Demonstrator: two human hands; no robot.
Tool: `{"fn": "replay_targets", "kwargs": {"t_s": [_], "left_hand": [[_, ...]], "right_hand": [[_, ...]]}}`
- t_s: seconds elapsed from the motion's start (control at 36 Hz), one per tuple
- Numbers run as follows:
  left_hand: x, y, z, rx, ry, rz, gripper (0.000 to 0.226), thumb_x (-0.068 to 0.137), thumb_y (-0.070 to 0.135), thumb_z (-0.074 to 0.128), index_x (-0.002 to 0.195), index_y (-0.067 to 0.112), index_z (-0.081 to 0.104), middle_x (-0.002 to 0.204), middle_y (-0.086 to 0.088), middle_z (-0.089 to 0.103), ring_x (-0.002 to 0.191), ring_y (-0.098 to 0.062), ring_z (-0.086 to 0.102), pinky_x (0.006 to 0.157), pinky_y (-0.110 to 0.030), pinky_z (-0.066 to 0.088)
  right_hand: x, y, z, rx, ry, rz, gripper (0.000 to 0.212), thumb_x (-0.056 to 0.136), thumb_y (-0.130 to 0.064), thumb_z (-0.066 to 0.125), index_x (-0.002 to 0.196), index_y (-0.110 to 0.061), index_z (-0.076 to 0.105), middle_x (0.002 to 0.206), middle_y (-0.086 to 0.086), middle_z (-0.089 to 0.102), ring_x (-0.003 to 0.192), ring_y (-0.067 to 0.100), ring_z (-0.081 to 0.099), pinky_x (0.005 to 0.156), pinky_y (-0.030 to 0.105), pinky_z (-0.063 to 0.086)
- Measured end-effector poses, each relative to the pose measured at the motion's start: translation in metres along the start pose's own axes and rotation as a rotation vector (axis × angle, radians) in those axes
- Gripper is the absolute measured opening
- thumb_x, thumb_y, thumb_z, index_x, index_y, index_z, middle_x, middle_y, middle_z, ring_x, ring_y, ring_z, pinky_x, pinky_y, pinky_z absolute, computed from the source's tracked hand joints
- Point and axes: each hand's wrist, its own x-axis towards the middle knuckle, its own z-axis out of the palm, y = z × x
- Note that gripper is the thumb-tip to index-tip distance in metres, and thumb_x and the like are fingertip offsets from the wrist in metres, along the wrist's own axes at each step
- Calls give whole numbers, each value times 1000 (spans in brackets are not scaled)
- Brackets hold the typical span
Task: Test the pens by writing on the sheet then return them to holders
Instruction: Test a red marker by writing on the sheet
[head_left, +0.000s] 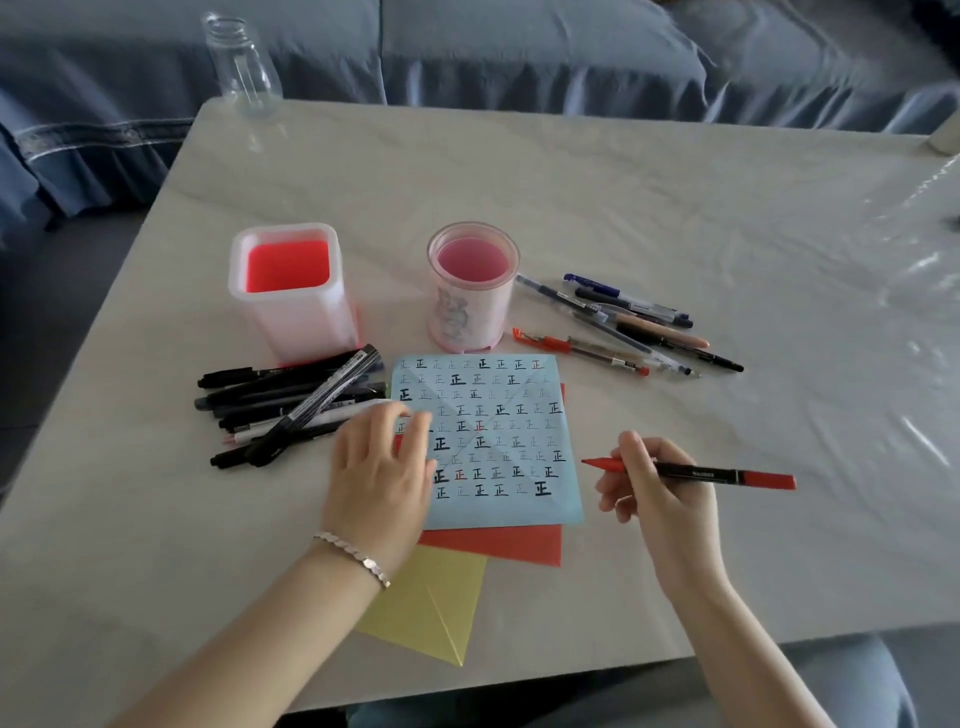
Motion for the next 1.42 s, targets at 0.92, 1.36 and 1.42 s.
{"fn": "replay_targets", "kwargs": {"t_s": [0.92, 1.36, 1.42], "left_hand": [[-24, 47, 23, -98, -352, 412, 46, 85, 53, 38, 129, 39, 47, 145, -12, 37, 136, -30, 23, 105, -49, 17], [-23, 47, 22, -87, -359, 410, 45, 86, 53, 37, 127, 38, 49, 145, -13, 37, 135, -31, 25, 104, -50, 18], [-23, 47, 22, -87, -360, 409, 45, 86, 53, 37, 127, 39, 48, 145, -13, 36, 136, -31, 24, 105, -49, 17]], "right_hand": [[7, 44, 23, -265, 170, -311, 48, 84, 2, 57, 48, -15, 32, 36, -12, 41, 38, -1, 43, 44, 13, 28], [9, 48, 24, -356, 226, -355, 36, 76, -21, 54, 47, -21, 32, 38, -5, 36, 45, 10, 35, 44, 16, 27], [10, 48, 23, -364, 253, -360, 35, 76, -21, 53, 48, -21, 32, 40, -6, 33, 46, 12, 34, 45, 18, 28]]}}
